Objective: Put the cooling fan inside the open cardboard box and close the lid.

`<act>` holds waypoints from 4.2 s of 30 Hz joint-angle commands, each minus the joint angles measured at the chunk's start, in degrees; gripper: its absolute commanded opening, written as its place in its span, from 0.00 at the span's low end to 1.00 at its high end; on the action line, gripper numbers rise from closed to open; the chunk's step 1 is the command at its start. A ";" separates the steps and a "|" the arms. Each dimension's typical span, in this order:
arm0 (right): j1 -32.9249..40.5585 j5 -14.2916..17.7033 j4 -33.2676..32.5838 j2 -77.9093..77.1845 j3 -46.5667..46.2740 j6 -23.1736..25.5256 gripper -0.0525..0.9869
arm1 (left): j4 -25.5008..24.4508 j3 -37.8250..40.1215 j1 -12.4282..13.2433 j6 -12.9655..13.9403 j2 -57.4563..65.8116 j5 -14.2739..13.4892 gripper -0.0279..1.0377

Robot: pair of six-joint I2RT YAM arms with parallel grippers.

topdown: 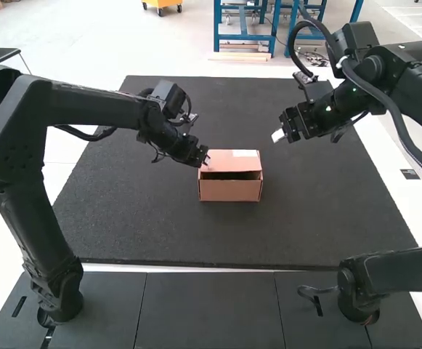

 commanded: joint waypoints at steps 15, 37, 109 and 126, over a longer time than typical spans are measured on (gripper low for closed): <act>0.06 -0.98 0.16 0.07 1.77 -0.62 0.86 | 3.90 -4.83 -1.59 0.59 5.42 -0.53 0.93; -1.78 -0.54 9.92 -2.57 -1.13 5.80 0.91 | 6.62 -3.60 -0.97 -3.89 -13.47 -0.53 0.93; -11.27 10.10 55.54 -65.23 -70.22 12.65 0.92 | 31.32 -65.82 25.48 3.23 -96.53 2.01 0.93; -13.30 12.03 53.95 -65.23 -70.22 12.30 0.92 | 25.52 -65.82 34.80 3.58 -96.53 9.48 0.93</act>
